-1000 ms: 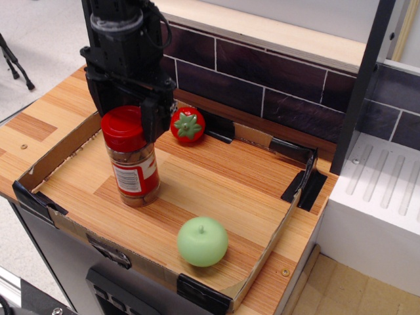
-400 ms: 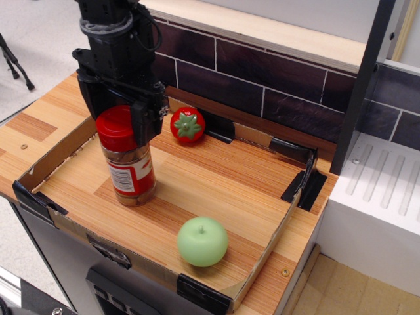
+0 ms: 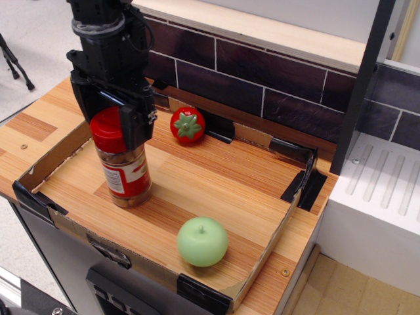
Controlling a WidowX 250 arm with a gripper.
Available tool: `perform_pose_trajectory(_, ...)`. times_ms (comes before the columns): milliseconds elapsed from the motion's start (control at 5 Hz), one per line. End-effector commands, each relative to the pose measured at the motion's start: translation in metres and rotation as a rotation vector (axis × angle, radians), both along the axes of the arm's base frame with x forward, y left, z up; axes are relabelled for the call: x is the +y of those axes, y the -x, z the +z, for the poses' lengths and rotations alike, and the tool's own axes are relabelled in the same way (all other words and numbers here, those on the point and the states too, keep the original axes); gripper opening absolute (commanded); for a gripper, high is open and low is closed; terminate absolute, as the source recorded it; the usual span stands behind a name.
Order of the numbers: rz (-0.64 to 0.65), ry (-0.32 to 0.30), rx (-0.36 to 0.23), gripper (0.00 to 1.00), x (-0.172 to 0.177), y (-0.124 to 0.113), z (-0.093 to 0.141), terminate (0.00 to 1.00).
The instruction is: Topple basil bottle
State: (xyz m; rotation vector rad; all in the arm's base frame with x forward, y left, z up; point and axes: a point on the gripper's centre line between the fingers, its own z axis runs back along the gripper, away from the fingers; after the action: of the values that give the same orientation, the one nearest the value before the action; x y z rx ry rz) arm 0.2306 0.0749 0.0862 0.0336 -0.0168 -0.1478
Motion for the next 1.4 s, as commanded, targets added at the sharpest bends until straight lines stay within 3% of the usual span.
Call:
perform_pose_trajectory(0,-0.118,0.015,-0.055,0.00,0.008,-0.011,0.011,0.00)
perform_pose_trajectory(200,-0.186,0.006,-0.038,0.00,0.005,-0.009,0.009,0.00)
perform_pose_trajectory(400,-0.242,-0.100,0.036,0.00,-0.003,-0.006,0.009,0.00)
perform_pose_trajectory(600,-0.257,-0.156,0.088,0.00,-0.012,-0.007,0.002,0.00)
perform_pose_trajectory(1000,-0.197,-0.236,0.095,0.00,-0.032,-0.017,-0.007,0.00)
perform_pose_trajectory(1200,-0.157,-0.245,0.100,0.00,-0.040,-0.024,-0.015,0.00)
